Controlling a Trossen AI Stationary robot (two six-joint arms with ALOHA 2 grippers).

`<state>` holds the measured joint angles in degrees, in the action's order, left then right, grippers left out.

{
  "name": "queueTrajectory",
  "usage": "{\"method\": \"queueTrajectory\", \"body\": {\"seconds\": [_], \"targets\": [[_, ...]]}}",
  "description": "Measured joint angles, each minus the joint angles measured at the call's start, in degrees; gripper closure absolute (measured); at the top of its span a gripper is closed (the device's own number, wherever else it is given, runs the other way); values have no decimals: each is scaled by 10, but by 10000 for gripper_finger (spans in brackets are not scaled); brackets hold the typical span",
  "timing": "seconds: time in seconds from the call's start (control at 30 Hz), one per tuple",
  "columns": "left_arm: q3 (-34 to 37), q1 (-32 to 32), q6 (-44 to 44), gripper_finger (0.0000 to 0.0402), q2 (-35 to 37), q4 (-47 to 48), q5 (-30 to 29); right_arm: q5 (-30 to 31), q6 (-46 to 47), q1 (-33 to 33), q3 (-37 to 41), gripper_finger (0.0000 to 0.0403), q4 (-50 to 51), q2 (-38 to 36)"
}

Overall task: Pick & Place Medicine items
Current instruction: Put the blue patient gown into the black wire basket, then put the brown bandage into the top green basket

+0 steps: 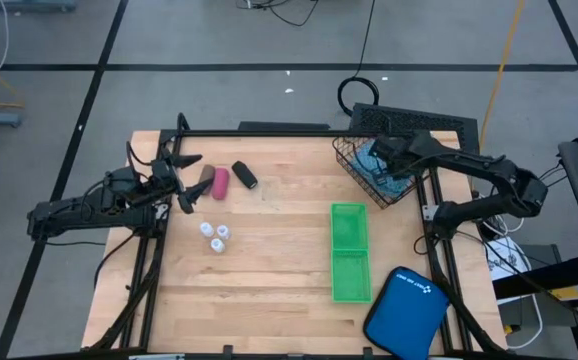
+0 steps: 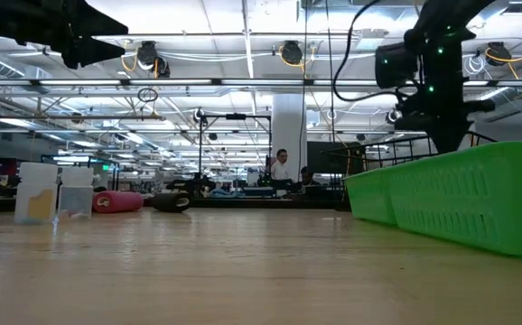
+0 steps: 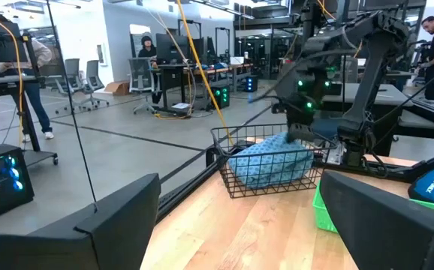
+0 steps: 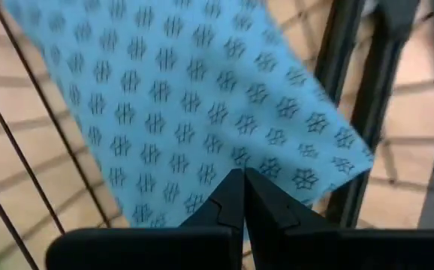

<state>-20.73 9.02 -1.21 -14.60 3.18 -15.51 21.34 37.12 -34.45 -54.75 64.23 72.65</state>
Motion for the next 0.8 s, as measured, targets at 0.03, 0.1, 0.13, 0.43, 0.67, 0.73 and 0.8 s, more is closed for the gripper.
{"method": "queueTrajectory", "body": {"seconds": [0.03, 0.1, 0.13, 0.43, 0.67, 0.73, 0.8], "targets": [[0, 0, 0, 32, 0, 0, 0, -12, 1, 0, 10, 403, -6, 2], [0, 0, 0, 29, 0, 0, 0, -49, 4, -1, 29, 403, -26, 5], [0, 0, 0, 27, 0, 0, 0, -59, 4, 0, 39, 403, -40, 5], [0, 0, 0, 14, 0, 0, 0, -73, -18, 1, 67, 403, -93, 1], [0, 0, 0, 26, 0, 0, 0, -45, -65, 0, 13, 403, -91, -38], [0, 0, 0, 29, 0, 0, 0, -40, -79, 1, -2, 403, -99, -56], [0, 0, 0, 31, 0, 0, 0, -41, -95, 1, -8, 403, -123, -81]]}}
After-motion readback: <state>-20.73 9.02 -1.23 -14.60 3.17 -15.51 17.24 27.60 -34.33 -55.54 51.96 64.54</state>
